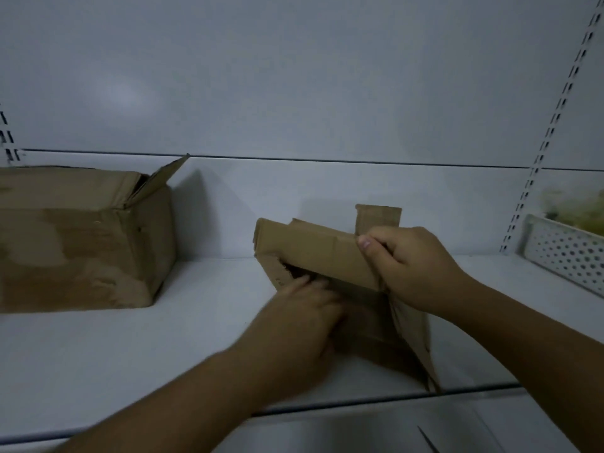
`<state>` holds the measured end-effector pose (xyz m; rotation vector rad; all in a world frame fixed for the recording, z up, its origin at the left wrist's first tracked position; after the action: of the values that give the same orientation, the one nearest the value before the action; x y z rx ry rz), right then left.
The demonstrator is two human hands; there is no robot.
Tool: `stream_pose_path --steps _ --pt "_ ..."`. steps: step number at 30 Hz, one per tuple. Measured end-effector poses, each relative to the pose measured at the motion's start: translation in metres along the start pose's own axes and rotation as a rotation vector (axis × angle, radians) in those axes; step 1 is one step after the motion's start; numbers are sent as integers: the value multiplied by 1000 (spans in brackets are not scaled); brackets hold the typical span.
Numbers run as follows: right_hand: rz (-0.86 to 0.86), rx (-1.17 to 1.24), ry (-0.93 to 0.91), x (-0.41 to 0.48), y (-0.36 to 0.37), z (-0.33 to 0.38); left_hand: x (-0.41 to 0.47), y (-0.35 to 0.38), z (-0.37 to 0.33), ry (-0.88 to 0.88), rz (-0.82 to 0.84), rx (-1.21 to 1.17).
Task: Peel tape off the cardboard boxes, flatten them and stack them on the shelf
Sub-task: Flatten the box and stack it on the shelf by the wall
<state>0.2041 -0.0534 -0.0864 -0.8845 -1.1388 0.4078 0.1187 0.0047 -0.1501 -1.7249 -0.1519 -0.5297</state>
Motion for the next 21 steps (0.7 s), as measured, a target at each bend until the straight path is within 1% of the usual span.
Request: stream_pose_path --steps 2,3,4,5,7,8,10,11,12,13,14,15,16,17,19,20,21 --pt "32 23 -30 5 8 4 -7 9 16 -14 82 260" --pt "50 36 -50 7 13 5 -13 14 21 -25 122 336" --pt "66 45 -68 9 17 7 -21 15 25 -45 144 360" --pt "79 52 -77 10 22 8 -30 14 28 -71 155 319" --pt "88 74 -63 10 28 8 -47 6 30 -71 198 146" --pt "99 93 -44 9 33 8 -54 0 29 -62 228 39" --pt "162 116 -27 2 49 12 -59 -17 30 -105 285 -243" --pt "225 107 -56 -3 60 19 -57 -32 30 -135 238 -415" --pt "298 64 -115 -9 74 28 -52 -50 33 -162 134 -593" --pt "363 -4 -184 -14 86 38 -46 -70 39 -188 -14 -748" --pt "407 -76 -242 -18 94 45 -39 -88 51 -219 -176 -834" --pt "436 -131 -271 -19 99 48 -32 -99 62 -259 -303 -847" --pt "451 -160 -281 -19 101 51 -22 -101 75 -312 -369 -808" --pt "456 -181 -306 -20 102 54 -9 -95 85 -373 -355 -731" --pt "443 -167 -404 -21 99 65 16 -61 102 -472 -175 -575" --pt "423 -82 -424 -22 94 69 22 -37 108 -506 -69 -547" --pt "362 42 -397 -20 85 67 24 -12 113 -533 24 -532"
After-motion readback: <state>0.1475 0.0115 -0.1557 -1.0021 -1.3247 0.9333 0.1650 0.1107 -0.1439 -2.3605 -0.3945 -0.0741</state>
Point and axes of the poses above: each hand's wrist, its own x-axis towards the middle knuckle, its own y-axis out of the palm, z = x × y, the point moved 9 cm from there along x, towards the middle knuckle, and after that the axes turned 7 degrees about -x, right-handed, at the moved point
